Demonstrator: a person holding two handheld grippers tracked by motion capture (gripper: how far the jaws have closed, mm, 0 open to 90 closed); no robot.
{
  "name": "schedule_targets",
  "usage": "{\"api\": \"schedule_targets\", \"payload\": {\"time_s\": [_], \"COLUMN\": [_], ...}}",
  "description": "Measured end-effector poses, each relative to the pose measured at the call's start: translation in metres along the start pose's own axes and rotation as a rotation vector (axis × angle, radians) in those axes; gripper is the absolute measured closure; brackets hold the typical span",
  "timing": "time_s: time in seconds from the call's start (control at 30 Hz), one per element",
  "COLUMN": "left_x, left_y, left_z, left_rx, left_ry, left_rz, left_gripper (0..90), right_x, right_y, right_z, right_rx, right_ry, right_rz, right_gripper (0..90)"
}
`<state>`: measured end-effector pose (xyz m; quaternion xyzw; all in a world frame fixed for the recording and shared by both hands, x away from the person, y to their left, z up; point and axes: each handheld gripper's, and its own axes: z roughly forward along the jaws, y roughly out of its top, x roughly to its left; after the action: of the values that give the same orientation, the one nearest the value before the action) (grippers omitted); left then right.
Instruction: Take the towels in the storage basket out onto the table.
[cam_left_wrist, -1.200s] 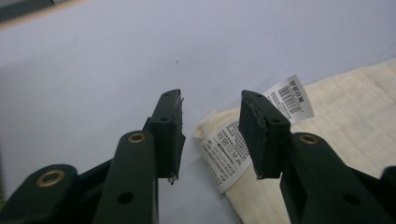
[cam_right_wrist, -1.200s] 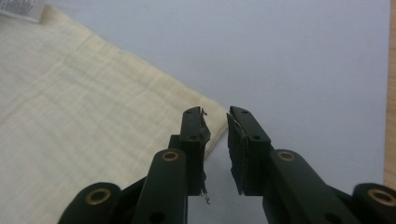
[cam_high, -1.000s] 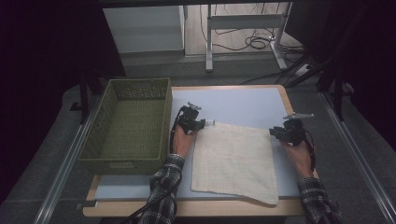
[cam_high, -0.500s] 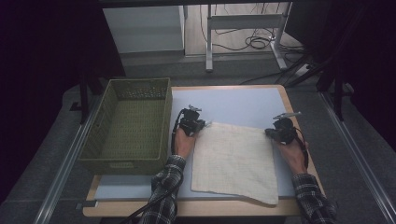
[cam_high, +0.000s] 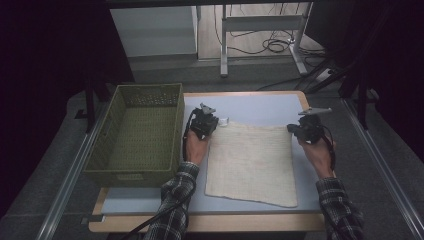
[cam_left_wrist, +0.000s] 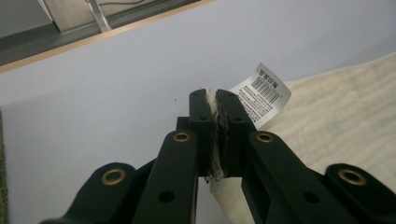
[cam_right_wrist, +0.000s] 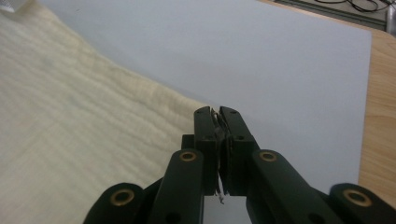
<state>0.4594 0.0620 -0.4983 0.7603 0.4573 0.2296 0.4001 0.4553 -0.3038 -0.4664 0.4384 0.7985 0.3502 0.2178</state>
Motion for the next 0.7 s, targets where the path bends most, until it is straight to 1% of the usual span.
{"api": "schedule_targets", "payload": {"time_s": [0.07,0.1,0.17,0.23,0.3,0.33,0.4,0.5,0.57,0.6,0.63,0.7], "left_x": [-0.003,-0.004,-0.007,-0.014,-0.021,-0.023,-0.029,-0.036,-0.039,-0.042,-0.043,-0.046], "left_y": [-0.007,-0.009,-0.015,-0.022,-0.029,-0.033,-0.041,-0.050,-0.056,-0.059,-0.061,-0.066], "left_z": [-0.006,-0.008,-0.014,-0.020,-0.027,-0.030,-0.037,-0.046,-0.053,-0.058,-0.061,-0.069], "left_rx": [-0.006,-0.012,-0.014,-0.022,-0.032,-0.030,-0.031,-0.026,-0.026,-0.023,-0.023,-0.026], "left_ry": [0.017,0.017,0.017,0.011,0.018,0.013,0.009,0.005,-0.004,-0.006,-0.007,-0.023], "left_rz": [0.011,0.010,0.017,0.020,0.036,0.035,0.037,0.050,0.054,0.068,0.071,0.073], "left_gripper": [85.4,85.4,85.4,85.3,85.2,85.2,85.1,84.8,84.7,84.7,84.7,84.7], "right_x": [0.002,0.004,0.006,0.009,0.012,0.013,0.016,0.021,0.023,0.025,0.028,0.032], "right_y": [-0.006,-0.011,-0.016,-0.023,-0.029,-0.032,-0.038,-0.053,-0.060,-0.065,-0.070,-0.077], "right_z": [-0.006,-0.012,-0.019,-0.027,-0.033,-0.036,-0.042,-0.053,-0.058,-0.060,-0.064,-0.070], "right_rx": [-0.013,-0.015,-0.019,-0.026,-0.028,-0.027,-0.029,-0.024,-0.020,-0.016,-0.013,-0.014], "right_ry": [0.012,0.014,0.024,0.040,0.051,0.053,0.070,0.112,0.126,0.134,0.142,0.155], "right_rz": [-0.007,-0.023,-0.039,-0.047,-0.052,-0.058,-0.051,-0.033,-0.030,-0.026,-0.027,-0.029], "right_gripper": [86.1,86.1,86.0,86.1,86.0,86.0,86.0,86.0,86.0,85.9,86.0,86.0]}}
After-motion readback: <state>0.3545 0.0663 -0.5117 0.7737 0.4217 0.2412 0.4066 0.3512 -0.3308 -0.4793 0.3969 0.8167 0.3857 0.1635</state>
